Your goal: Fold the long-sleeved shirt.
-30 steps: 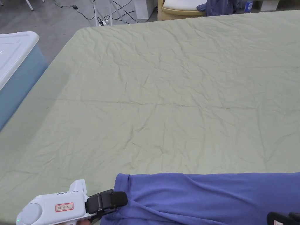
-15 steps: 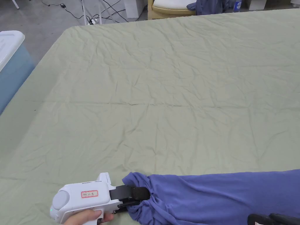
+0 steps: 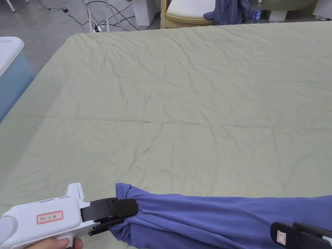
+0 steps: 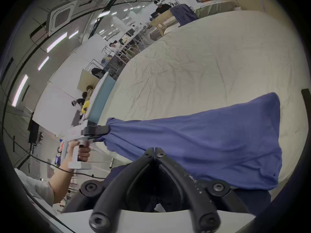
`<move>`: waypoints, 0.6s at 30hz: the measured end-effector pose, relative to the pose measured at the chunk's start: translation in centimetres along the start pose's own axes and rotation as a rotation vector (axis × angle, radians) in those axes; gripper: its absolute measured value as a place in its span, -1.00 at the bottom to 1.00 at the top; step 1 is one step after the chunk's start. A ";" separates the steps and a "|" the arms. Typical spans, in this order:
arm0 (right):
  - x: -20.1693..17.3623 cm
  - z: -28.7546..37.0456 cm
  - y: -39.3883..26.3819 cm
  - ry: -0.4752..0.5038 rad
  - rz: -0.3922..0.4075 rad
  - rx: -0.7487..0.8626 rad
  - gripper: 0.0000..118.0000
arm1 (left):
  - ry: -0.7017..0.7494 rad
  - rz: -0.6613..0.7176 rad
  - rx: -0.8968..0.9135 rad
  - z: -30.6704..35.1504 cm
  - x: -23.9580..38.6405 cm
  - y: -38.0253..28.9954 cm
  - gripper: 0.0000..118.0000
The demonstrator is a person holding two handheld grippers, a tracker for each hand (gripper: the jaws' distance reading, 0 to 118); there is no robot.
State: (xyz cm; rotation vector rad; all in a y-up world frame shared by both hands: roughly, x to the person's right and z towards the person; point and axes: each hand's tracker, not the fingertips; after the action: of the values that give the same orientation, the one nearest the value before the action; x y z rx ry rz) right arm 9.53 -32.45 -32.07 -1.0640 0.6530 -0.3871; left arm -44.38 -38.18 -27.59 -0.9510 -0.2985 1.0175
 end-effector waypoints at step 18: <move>-7.2 -5.9 1.7 -0.201 0.032 -0.066 -0.98 | 0.047 0.019 0.065 6.9 -3.8 5.1 -0.78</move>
State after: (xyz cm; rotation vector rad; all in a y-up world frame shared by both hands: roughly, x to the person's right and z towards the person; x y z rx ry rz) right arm 0.21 -31.40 -33.32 -1.1376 0.5059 -0.2283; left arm -53.61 -36.73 -26.80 -0.9187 -0.2162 1.0144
